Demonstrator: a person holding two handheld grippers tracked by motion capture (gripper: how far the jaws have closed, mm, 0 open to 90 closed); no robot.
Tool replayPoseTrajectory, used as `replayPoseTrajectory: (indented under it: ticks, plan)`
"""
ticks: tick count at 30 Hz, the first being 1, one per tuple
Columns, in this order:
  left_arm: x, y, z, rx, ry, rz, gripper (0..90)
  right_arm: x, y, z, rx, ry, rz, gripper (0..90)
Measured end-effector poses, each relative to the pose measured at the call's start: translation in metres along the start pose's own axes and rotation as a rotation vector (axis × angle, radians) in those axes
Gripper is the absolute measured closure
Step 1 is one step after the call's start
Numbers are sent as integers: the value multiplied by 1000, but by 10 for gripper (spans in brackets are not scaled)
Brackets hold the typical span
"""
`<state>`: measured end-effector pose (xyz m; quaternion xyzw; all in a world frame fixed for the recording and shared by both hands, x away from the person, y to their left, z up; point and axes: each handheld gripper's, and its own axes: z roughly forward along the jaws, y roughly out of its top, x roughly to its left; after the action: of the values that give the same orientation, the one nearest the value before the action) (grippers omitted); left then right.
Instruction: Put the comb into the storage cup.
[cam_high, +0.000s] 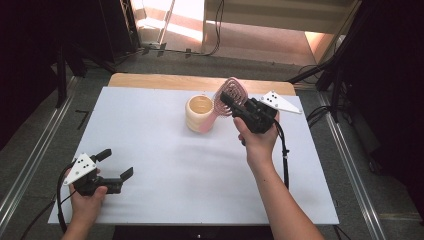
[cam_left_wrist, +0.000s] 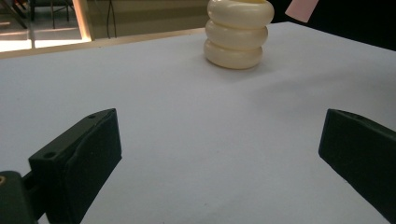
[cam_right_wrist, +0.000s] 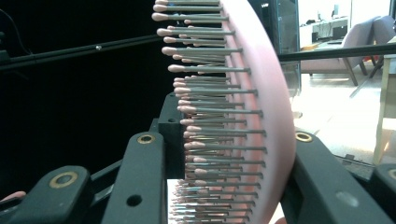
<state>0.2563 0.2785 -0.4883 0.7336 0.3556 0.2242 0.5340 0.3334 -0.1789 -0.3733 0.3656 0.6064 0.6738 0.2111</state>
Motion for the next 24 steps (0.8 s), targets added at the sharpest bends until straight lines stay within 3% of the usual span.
replayPoseTrajectory:
  ticks: [24]
  plan:
    - [0, 0, 0, -4, 1, 2, 0, -12, 22, 10, -41, -20, 1, 627]
